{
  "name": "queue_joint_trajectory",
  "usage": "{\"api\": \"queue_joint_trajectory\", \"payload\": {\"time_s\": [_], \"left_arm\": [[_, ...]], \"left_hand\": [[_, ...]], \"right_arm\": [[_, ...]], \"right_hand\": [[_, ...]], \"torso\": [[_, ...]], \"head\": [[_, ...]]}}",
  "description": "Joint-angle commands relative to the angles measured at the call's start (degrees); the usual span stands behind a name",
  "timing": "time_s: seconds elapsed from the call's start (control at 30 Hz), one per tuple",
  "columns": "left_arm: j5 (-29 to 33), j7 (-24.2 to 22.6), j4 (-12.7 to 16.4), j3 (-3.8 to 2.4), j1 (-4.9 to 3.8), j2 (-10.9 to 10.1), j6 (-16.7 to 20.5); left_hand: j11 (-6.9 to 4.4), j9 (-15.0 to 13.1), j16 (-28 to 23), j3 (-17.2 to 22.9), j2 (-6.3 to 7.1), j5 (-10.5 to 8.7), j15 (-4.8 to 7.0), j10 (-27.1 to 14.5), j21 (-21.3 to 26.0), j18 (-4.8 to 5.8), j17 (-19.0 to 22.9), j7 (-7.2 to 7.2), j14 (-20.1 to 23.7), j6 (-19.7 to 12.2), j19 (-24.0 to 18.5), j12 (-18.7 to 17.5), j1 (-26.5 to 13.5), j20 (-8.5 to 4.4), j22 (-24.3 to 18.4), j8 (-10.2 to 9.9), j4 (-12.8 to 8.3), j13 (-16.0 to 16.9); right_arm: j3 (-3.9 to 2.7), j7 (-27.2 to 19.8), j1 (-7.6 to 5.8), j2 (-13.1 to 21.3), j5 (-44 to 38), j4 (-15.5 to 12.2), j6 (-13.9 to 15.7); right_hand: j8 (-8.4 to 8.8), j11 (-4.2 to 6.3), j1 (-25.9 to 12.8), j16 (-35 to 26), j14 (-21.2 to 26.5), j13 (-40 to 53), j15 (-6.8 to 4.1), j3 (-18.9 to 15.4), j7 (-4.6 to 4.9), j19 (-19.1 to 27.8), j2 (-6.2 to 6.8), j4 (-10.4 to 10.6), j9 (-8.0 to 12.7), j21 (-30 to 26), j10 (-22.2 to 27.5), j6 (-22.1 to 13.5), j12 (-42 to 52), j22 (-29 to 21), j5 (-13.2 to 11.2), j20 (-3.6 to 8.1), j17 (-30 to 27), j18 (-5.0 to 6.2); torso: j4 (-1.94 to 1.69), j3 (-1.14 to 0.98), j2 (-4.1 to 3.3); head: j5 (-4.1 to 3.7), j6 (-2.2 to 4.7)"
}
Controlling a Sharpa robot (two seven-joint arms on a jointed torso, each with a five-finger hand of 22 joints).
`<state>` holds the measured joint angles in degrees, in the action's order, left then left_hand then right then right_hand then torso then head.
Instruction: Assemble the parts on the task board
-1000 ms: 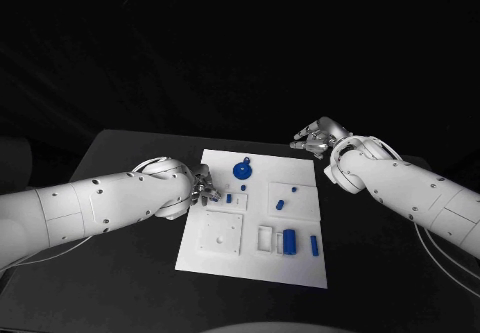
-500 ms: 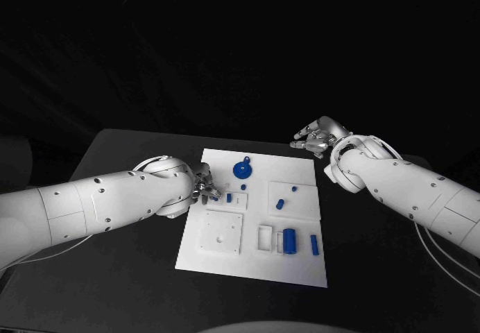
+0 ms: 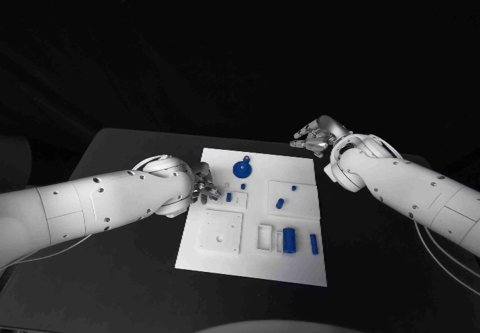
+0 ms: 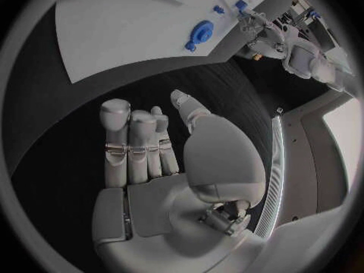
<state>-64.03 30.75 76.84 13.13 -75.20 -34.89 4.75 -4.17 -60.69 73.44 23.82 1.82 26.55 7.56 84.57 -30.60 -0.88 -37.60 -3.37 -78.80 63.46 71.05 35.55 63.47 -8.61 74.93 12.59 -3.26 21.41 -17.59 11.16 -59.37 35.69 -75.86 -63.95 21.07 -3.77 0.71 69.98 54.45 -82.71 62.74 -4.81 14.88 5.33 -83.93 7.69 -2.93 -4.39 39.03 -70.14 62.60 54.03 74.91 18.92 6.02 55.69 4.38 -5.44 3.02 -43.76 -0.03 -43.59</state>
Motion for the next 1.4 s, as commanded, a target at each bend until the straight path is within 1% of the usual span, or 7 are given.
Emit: {"api": "queue_joint_trajectory", "payload": {"time_s": [0.03, 0.5, 0.93, 1.0, 1.1, 1.13, 1.4], "left_arm": [[0.8, 0.3, 0.1, 0.56, 0.89, 0.2, -3.1], [0.6, 0.3, 0.0, 0.57, 0.89, 0.0, -3.1], [0.5, 0.4, -0.3, 0.56, 0.89, 0.0, -3.1], [0.4, 0.4, -0.4, 0.56, 0.89, -0.1, -3.0], [0.4, 0.3, -0.5, 0.55, 0.89, -0.1, -2.8], [0.4, 0.3, -0.5, 0.55, 0.89, -0.1, -2.8], [0.0, 0.3, -0.8, 0.54, 0.89, -0.1, -2.8]], "left_hand": [[-0.76, -1.9, -0.2, -0.7, 0.79, -0.34, 0.25, 2.2, -0.2, -0.39, 0.1, 5.55, 0.1, 6.0, -0.1, 0.0, -0.4, 0.34, 1.1, -0.4, 0.3, -0.1], [-0.89, -1.5, -0.5, -2.5, 3.26, -1.17, 0.42, 2.2, 0.3, 0.08, 0.6, 5.85, 0.1, 6.3, 0.1, -0.1, -1.1, 0.05, 1.1, -1.0, 3.3, -0.3], [-0.92, -1.4, -0.7, -3.2, 4.09, -2.32, 0.49, 2.2, 0.5, 0.23, 0.9, 5.96, 0.2, 6.4, 0.2, -0.1, -1.0, -0.07, 1.0, -1.1, 5.2, -0.3], [-0.94, -1.4, -0.7, -3.7, 4.18, -5.39, 0.5, 2.2, 0.6, 0.27, 1.0, 5.99, 0.2, 6.5, 0.2, -0.1, -1.0, -0.09, 1.0, -1.1, 6.0, -0.3], [-0.94, -1.4, -0.8, -4.3, 4.59, -6.79, 0.51, 2.2, 0.7, 0.32, 1.1, 6.06, 0.2, 6.6, 0.3, -0.1, -0.8, -0.11, 1.0, -1.1, 7.1, -0.3], [-0.94, -1.3, -0.8, -4.9, 5.31, -6.92, 0.56, 2.2, 0.8, 0.42, 1.1, 6.03, 0.2, 6.7, 0.3, -0.1, 0.8, -0.21, 1.1, -1.2, 9.5, -0.4], [-0.92, -1.5, -0.9, -6.3, 7.39, -13.21, 0.52, 2.2, 0.9, 0.44, 1.4, 6.04, 0.3, 7.2, 0.4, -0.1, 1.0, -0.16, 1.1, -0.9, 13.4, -0.3]], "right_arm": [[-0.02, -0.4, 0.03, 0.0, -0.2, -0.2, -0.6], [-0.02, -0.3, 0.03, 0.1, -0.2, -0.1, -0.5], [-0.02, -0.4, 0.03, 0.0, -0.2, 0.0, -0.4], [-0.02, -0.4, 0.03, 0.0, -0.2, 0.0, -0.3], [-0.02, -0.4, 0.03, 0.0, -0.2, 0.0, -0.1], [-0.02, -0.4, 0.03, 0.0, -0.2, 0.0, -0.1], [-0.02, -0.5, 0.03, 0.0, -0.2, 0.1, 0.1]], "right_hand": [[0.17, -0.09, -0.5, -0.3, 0.0, -0.1, 0.24, 0.0, 0.03, -3.2, -0.28, -0.3, 0.1, -0.1, 0.4, -0.3, -0.1, 3.5, 0.3, -0.23, 0.0, 0.37], [0.16, -0.09, -0.6, -0.3, 0.0, -0.1, 0.24, -0.1, 0.03, -3.2, -0.26, -0.3, 0.1, 0.0, 0.4, -0.4, -0.1, 3.5, 0.3, -0.23, 0.0, 0.38], [0.16, -0.09, -0.6, -0.3, 0.0, -0.1, 0.24, -0.1, 0.03, -3.2, -0.26, -0.3, 0.1, 0.0, 0.4, -0.4, -0.1, 3.5, 0.3, -0.23, 0.0, 0.38], [0.18, -0.11, -0.5, -0.3, 0.0, -0.2, 0.25, -0.2, 0.06, -3.2, -0.22, -0.3, 0.1, -0.2, 0.5, -0.5, -0.2, 3.5, 0.3, -0.25, 0.0, 0.38], [0.15, -0.12, -0.5, -0.4, 0.0, -0.2, 0.26, -0.2, 0.05, -3.2, -0.25, -0.3, 0.1, -0.1, 0.5, -0.4, -0.2, 3.5, 0.3, -0.27, -0.1, 0.36], [0.15, -0.12, -0.5, -0.4, 0.0, -0.2, 0.26, -0.2, 0.05, -3.2, -0.25, -0.3, 0.1, -0.1, 0.5, -0.4, -0.2, 3.5, 0.3, -0.27, -0.1, 0.36], [0.17, -0.13, -0.6, -0.7, 0.1, -0.3, 0.27, -0.3, 0.07, -3.1, -0.21, -0.2, 0.1, -0.6, 0.6, -0.5, -0.3, 3.3, 0.3, -0.27, -0.4, 0.36]], "torso": [[0.01, -0.01, 0.0], [0.03, -0.02, -0.01], [0.07, 0.02, -0.02], [0.05, 0.03, -0.03], [0.04, 0.02, -0.03], [0.04, 0.01, -0.02], [0.04, 0.05, -0.03]], "head": [[-0.01, 0.03], [-0.05, -0.03], [-0.1, -0.1], [-0.13, -0.09], [-0.13, -0.08], [-0.13, -0.08], [-0.17, -0.15]]}}
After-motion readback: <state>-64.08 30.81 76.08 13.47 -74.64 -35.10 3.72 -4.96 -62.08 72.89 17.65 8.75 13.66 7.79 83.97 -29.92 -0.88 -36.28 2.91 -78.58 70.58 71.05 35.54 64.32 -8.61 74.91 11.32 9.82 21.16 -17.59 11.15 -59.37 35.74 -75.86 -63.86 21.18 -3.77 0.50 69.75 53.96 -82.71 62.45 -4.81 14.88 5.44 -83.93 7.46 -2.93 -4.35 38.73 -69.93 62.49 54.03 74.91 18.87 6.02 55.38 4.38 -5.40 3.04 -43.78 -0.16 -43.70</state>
